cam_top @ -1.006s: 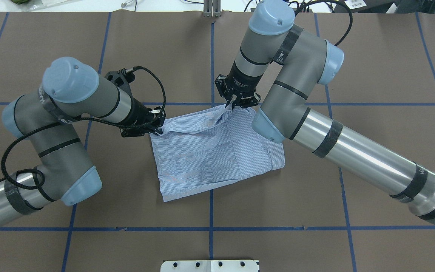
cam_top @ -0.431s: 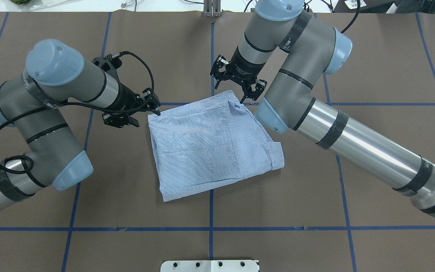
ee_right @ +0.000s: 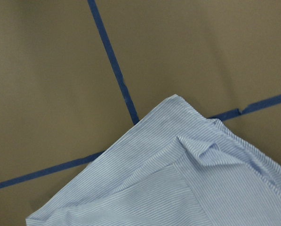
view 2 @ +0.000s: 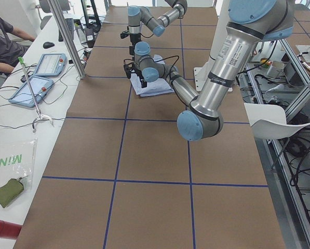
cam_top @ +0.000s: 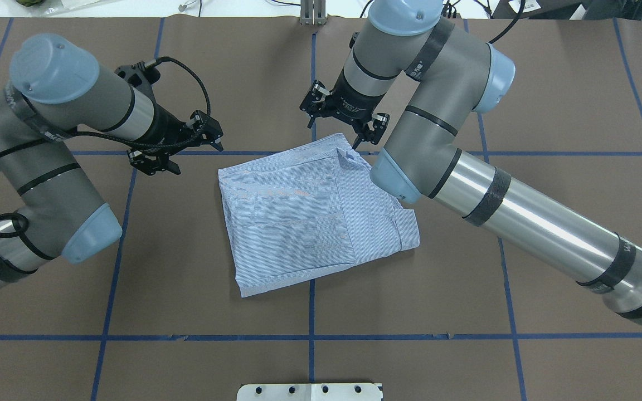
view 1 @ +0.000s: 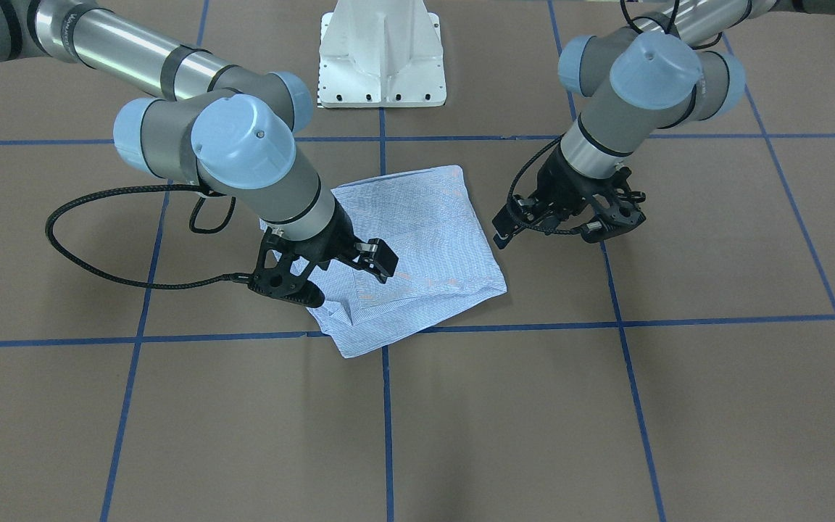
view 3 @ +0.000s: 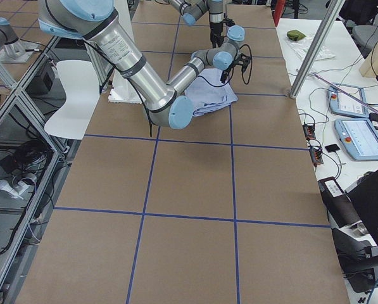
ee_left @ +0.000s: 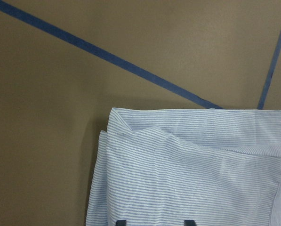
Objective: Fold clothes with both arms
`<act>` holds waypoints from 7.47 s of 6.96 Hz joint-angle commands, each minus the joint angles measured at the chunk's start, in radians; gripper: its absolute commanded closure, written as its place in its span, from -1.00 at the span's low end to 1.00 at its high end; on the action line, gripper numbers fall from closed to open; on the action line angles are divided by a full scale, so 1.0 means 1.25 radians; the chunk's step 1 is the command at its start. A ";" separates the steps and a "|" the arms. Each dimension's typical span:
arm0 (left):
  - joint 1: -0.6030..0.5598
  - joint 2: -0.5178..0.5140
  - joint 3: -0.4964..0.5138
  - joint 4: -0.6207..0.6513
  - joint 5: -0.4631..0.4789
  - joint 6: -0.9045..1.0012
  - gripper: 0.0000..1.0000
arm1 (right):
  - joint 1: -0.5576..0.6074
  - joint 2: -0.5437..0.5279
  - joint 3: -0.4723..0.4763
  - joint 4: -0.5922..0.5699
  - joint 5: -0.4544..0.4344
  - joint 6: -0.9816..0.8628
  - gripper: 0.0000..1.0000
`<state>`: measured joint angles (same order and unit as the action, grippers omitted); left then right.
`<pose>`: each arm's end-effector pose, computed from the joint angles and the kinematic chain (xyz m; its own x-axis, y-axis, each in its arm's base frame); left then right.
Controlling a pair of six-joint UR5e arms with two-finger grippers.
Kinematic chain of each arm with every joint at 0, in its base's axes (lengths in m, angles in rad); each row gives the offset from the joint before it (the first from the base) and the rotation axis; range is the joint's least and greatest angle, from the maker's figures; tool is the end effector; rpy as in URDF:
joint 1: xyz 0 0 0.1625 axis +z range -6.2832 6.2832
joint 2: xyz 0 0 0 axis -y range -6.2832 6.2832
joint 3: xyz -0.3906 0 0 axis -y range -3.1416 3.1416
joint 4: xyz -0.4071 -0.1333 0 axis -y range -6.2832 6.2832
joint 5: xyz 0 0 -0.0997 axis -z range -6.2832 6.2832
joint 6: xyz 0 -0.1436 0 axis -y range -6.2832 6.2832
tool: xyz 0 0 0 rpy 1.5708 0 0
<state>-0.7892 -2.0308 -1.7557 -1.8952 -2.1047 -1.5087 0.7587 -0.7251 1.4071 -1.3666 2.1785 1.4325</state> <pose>0.4201 -0.5088 0.2555 0.4174 -0.3448 -0.8408 0.2901 0.9274 -0.2362 -0.5183 -0.5620 0.1623 0.4882 0.3068 0.8171 -0.1782 0.9515 -0.2508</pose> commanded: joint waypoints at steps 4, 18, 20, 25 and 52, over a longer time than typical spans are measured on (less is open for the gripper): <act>-0.196 0.128 -0.006 0.009 0.006 0.469 -0.99 | 0.211 -0.171 0.073 -0.094 -0.019 -0.452 -1.00; -0.644 0.401 0.165 0.047 -0.124 1.260 -0.99 | 0.673 -0.623 0.074 -0.192 0.116 -1.284 -1.00; -0.641 0.397 0.129 0.101 -0.141 1.143 -0.99 | 0.673 -0.621 0.078 -0.201 0.122 -1.242 -1.00; -0.638 0.416 0.076 0.208 -0.191 1.148 -0.99 | 0.678 -0.625 0.143 -0.317 0.129 -1.220 -1.00; -0.636 0.416 0.066 0.204 -0.184 1.148 -0.99 | 0.644 -0.761 0.289 -0.241 0.111 -1.096 -1.00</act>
<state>-1.5846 -1.5112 -1.6736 -1.6398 -2.3347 -0.0736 1.5632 -1.6775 1.7687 -1.6675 2.3179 0.0629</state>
